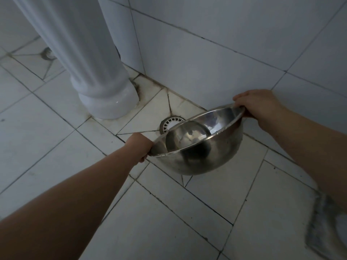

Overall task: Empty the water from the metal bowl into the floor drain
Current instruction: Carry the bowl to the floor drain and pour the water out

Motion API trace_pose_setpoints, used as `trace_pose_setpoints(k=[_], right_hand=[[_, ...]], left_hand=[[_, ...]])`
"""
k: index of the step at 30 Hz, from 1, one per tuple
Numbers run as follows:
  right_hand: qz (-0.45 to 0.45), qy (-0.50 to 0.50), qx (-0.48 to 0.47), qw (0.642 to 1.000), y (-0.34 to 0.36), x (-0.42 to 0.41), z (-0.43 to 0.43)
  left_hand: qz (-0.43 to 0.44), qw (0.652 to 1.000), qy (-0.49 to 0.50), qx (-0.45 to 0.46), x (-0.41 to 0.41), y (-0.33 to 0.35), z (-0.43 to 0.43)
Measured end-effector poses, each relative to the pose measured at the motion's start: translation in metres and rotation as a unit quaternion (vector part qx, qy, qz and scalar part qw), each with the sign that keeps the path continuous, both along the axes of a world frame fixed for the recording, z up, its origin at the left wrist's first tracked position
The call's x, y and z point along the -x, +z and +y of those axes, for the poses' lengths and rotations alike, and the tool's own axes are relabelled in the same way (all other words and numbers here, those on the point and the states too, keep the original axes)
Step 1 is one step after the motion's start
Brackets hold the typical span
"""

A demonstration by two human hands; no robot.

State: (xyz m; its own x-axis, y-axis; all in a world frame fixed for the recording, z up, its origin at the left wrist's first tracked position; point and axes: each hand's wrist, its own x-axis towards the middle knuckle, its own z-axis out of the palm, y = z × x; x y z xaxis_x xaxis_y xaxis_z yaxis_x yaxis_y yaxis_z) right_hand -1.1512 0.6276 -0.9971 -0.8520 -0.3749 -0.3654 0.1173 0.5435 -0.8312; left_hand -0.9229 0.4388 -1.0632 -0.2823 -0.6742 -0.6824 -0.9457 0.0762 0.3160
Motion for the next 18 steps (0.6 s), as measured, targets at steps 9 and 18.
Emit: trace_pose_setpoints(k=[9,18], right_hand=[[0.018,-0.01,0.025,0.999,0.003,-0.002,-0.009],[0.043,-0.041,0.058,0.997,0.011,-0.007,-0.019]], left_hand=[[0.008,1.0,-0.004,-0.019,-0.002,-0.006,0.0],[0.056,0.996,0.001,-0.063,-0.003,-0.008,0.003]])
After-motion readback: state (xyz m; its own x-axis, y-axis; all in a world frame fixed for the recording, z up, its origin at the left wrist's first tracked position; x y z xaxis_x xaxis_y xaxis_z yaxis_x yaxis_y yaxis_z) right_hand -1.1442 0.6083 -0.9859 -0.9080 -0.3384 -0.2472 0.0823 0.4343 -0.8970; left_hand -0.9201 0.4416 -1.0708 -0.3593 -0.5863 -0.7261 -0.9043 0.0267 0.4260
